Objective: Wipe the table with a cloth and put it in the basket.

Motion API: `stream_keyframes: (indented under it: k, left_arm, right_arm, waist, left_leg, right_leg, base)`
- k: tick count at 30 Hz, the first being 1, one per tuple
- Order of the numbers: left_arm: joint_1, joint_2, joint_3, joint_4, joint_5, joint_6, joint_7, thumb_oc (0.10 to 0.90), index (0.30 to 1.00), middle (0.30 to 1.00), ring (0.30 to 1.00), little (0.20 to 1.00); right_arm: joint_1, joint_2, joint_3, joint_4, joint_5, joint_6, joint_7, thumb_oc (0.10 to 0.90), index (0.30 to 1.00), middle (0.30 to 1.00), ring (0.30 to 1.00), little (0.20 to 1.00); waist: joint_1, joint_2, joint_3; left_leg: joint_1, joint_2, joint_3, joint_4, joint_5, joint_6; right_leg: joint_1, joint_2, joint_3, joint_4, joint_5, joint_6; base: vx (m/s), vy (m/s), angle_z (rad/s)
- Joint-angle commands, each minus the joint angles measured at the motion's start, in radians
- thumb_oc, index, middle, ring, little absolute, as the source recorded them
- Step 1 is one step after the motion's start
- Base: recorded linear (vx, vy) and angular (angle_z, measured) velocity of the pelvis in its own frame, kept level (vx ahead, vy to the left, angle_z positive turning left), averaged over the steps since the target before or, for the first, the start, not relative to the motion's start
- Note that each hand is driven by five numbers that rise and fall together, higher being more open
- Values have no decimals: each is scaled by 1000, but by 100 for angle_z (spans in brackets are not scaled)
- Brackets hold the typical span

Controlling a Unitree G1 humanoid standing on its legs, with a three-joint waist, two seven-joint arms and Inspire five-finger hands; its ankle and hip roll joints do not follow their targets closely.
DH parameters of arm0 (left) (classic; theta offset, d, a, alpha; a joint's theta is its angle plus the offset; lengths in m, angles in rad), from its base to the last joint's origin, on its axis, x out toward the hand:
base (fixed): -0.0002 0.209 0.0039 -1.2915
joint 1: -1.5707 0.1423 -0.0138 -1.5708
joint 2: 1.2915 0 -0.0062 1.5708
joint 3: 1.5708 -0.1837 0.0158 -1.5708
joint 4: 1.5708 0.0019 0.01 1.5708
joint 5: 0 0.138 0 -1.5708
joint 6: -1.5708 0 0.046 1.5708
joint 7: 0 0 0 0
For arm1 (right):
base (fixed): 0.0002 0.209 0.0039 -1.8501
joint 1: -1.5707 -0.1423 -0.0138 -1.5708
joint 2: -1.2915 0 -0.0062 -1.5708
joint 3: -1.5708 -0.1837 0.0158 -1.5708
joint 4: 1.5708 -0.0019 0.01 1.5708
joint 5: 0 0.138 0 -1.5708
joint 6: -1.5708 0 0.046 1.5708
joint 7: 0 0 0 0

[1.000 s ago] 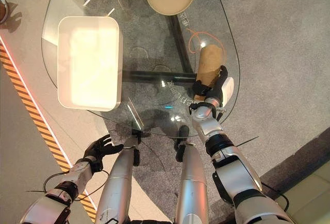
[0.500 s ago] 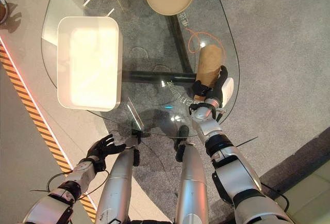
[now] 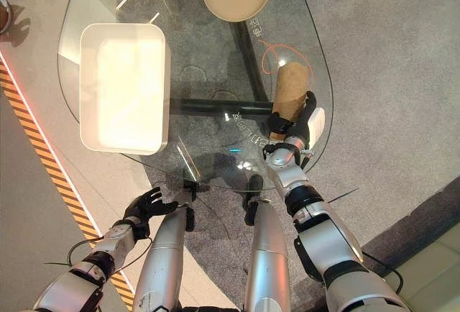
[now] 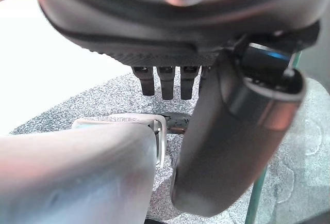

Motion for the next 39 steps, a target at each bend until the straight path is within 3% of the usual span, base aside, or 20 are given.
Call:
stream_keyframes:
  k: [1, 28, 34, 39]
  left_arm:
    - [19, -20, 6, 17, -22, -14, 31, 800, 900, 900, 900, 900]
    - [5, -22, -9, 26, -35, -15, 36, 800, 900, 900, 900, 900]
    - [6, -22, -8, 24, -33, -15, 40, 800, 900, 900, 900, 900]
    - [7, -24, -11, 15, -34, -16, 48, 800, 900, 900, 900, 900]
  right_arm:
    - [69, 8, 26, 76, 31, 41, 85, 100, 300, 300, 300, 200]
    - [55, 13, 29, 113, 8, 8, 87, 100, 300, 300, 300, 200]
    - [44, 1, 51, 73, -82, 10, 70, 100, 300, 300, 300, 200]
    - [21, -9, 101, -14, -182, 53, 68, 100, 300, 300, 300, 200]
  waist:
    - [5, 36, -20]
    - [7, 35, -20]
    - [7, 32, -20]
    - [6, 30, -20]
  left_leg:
    - [-31, -48, 54, 128, -90, 50]
    - [-30, -49, 56, 121, -87, 52]
    - [-33, -48, 55, 123, -87, 52]
    - [-36, -49, 56, 120, -86, 52]
  right_leg:
    - [9, 50, 59, -142, 117, 34]
    - [10, 53, 57, -150, 122, 37]
    - [8, 54, 56, -149, 123, 38]
    - [3, 53, 55, -152, 126, 40]
  base:
    - [0, 0, 0]
    - [0, 0, 0]
    - [0, 0, 0]
    - [0, 0, 0]
